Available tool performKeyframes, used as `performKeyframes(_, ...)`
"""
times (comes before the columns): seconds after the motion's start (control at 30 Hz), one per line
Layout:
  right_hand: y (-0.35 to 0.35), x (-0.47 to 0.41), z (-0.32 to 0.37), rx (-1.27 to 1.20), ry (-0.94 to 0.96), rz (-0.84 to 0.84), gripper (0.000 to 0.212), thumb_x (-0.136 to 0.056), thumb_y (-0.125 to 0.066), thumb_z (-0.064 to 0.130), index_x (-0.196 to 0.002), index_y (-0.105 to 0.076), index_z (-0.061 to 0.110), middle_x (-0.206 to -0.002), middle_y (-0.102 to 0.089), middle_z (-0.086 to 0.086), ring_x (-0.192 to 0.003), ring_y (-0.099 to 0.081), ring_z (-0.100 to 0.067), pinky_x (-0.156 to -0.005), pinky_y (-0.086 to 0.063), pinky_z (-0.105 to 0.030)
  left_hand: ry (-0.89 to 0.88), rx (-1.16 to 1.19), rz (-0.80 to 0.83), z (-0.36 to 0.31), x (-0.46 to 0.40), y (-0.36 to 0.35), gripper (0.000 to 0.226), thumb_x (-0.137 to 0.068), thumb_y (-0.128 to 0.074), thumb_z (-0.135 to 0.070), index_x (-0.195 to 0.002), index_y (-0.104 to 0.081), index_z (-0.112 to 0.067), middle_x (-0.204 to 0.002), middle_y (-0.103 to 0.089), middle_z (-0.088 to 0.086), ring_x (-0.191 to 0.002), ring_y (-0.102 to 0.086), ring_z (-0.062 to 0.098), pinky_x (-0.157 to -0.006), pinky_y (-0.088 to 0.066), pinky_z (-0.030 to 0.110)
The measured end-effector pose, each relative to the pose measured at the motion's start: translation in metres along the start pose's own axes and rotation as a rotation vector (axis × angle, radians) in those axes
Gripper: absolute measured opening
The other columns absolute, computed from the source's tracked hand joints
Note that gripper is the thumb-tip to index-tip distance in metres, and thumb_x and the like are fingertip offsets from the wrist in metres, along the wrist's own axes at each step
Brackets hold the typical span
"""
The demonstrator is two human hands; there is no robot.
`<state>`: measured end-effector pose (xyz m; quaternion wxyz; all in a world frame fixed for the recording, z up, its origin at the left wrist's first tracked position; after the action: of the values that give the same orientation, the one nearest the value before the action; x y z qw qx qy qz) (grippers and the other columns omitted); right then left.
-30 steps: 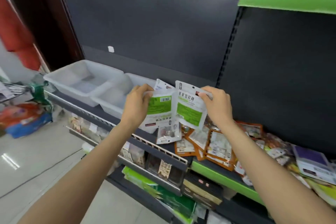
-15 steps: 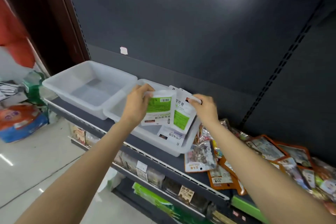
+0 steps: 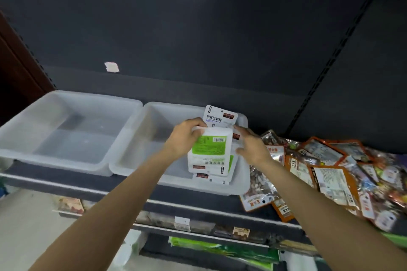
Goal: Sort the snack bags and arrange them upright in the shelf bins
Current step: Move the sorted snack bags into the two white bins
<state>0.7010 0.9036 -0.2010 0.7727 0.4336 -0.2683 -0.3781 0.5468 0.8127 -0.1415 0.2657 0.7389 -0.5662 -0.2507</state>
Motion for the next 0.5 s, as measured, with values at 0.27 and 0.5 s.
performKeyframes(0.27,-0.004,0.010,-0.010,0.017,0.017,0.052,0.057,-0.093,-0.055,0.010,-0.145,-0.034,0.014,-0.154,-0.026,-0.005,-0.142,-0.024,-0.023,-0.115,-0.019,-0.030,0.009,-0.069,0.114,0.022,-0.026,-0.044,0.018,-0.094,-0.052,-0.006,-0.108,-0.064,-0.004,-0.116,-0.061,0.014,-0.107,-0.055,0.028,-0.074,-0.029,0.017)
performKeyframes(0.5,-0.003,0.018,-0.023,-0.064,-0.104,-0.002,0.060,-0.093,-0.058,0.016,-0.146,-0.031,0.013,-0.155,-0.025,-0.005,-0.142,-0.024,-0.019,-0.110,-0.020,-0.022,0.081,-0.178,0.144,0.040,-0.046,-0.069,0.029,-0.096,-0.048,-0.007,-0.124,-0.056,-0.006,-0.127,-0.052,0.018,-0.114,-0.052,0.032,-0.090,-0.036,0.025)
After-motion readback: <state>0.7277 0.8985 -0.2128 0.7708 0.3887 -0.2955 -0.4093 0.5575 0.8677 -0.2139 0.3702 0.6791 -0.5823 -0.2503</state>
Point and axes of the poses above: each hand's wrist, its own x-axis away from the middle knuckle, its own y-axis out of the back of the hand, z = x × y, the point moved 10 cm from there along -x, towards the middle knuckle
